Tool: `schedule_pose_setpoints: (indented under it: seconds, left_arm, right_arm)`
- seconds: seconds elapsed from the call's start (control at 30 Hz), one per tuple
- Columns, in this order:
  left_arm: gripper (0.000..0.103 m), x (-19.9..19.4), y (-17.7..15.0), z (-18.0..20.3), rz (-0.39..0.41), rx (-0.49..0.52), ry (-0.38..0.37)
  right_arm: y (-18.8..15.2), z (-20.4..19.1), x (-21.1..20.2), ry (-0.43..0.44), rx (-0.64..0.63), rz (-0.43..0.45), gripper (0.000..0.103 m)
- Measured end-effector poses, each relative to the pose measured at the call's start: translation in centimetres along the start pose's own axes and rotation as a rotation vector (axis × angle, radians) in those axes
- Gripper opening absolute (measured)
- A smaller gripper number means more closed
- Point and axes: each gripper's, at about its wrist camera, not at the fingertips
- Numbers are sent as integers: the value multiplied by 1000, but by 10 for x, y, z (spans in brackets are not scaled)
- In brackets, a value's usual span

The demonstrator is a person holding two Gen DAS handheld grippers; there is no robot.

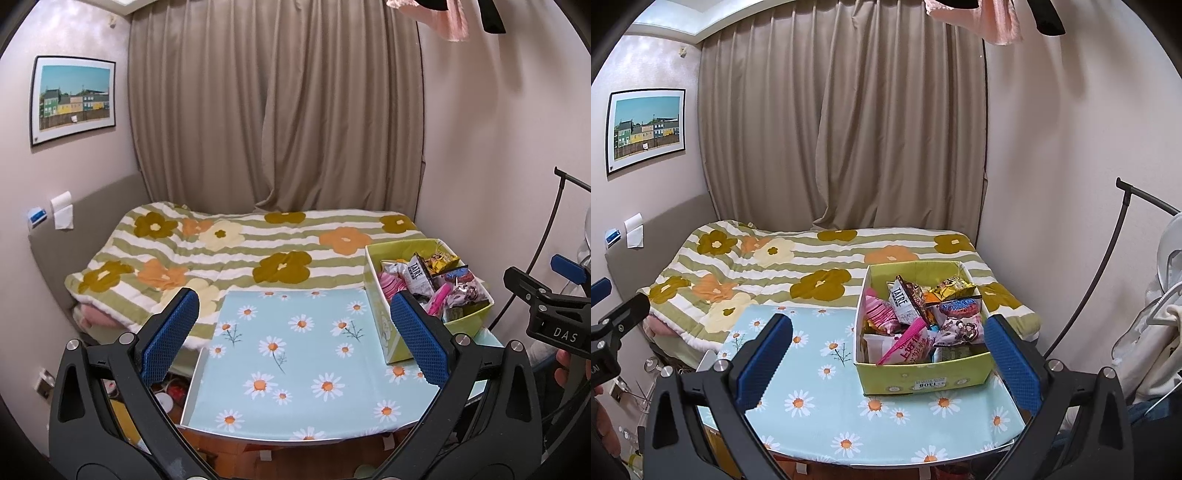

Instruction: Organize snacks

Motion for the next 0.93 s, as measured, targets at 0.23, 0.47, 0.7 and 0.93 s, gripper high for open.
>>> schedule_pose_setpoints:
  seconds: [0.23, 0.47, 0.7, 0.93]
  left_arm:
    - [103, -3, -1, 1, -4, 6, 1]
    - [103, -4, -2, 3, 3, 13, 1]
    - [103, -4, -4, 1, 16, 12, 8]
    - [103, -1, -8, -3, 29, 15, 1]
  right_arm:
    - [-4, 4, -1, -6, 10, 2, 103]
    - [-4, 5, 0, -9, 7, 0, 103]
    - [-3, 2, -1, -9, 6, 0, 103]
    - [-6, 3, 3, -13, 3, -11, 103]
Point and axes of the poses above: each gripper's, at about its wrist camera, not at the fingertips, and x roughly the way its jaws point, z to its right, y to its top, and after that the axes turned 6 degrees about -x, right-handed
